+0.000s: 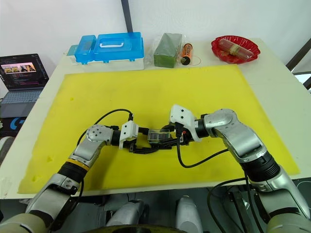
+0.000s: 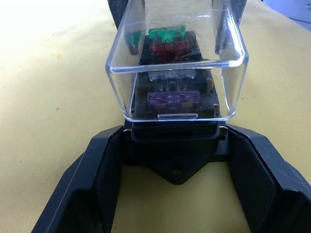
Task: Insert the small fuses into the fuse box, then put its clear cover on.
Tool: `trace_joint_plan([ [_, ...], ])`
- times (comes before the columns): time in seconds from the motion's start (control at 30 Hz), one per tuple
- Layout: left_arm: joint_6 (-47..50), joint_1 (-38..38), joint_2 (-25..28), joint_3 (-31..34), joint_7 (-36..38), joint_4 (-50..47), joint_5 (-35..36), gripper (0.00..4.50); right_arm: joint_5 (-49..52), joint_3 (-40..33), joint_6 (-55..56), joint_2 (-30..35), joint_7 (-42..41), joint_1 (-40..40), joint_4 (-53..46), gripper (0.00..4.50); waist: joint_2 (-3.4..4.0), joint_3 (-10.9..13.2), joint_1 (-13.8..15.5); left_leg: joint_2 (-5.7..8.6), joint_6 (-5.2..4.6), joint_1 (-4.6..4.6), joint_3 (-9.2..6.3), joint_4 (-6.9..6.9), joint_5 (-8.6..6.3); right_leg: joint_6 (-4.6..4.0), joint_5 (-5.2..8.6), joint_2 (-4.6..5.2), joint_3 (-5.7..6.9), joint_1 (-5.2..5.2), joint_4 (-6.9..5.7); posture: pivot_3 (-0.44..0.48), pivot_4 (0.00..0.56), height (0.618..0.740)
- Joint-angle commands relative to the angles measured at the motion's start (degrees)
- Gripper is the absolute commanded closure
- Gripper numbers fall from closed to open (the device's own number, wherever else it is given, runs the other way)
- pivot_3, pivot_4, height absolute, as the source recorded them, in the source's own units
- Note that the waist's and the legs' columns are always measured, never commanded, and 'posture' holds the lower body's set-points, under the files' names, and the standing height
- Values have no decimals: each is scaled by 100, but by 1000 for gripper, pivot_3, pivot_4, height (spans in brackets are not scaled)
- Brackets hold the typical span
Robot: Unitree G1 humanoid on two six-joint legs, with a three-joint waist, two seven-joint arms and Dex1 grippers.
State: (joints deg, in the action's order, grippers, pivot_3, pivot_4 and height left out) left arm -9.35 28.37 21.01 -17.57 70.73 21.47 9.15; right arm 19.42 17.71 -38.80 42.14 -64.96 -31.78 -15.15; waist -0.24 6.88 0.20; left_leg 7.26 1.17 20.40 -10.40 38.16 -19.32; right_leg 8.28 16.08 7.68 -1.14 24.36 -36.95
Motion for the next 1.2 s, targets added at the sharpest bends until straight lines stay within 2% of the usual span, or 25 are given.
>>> trace_joint_plan([
  [0.03,78,-90,140,-36,-80,157,-234,1707,-53,-14,119,25,-55,-14,14,2694,0,0,1,0,0,0,0,0,0,0,0,0,0,0,0,0,150,740],
  [0.83,126,-114,129,-30,-137,118,-227,1707,-305,46,632,-138,-227,62,524,2694,0,0,3,0,0,-1,0,0,0,0,0,0,0,0,0,0,150,740],
  [1.2,110,-105,124,-35,-163,154,-247,1707,-431,48,827,-12,-288,221,720,2694,0,-2,4,1,0,-2,0,0,0,0,0,0,0,-1,0,0,150,740],
])
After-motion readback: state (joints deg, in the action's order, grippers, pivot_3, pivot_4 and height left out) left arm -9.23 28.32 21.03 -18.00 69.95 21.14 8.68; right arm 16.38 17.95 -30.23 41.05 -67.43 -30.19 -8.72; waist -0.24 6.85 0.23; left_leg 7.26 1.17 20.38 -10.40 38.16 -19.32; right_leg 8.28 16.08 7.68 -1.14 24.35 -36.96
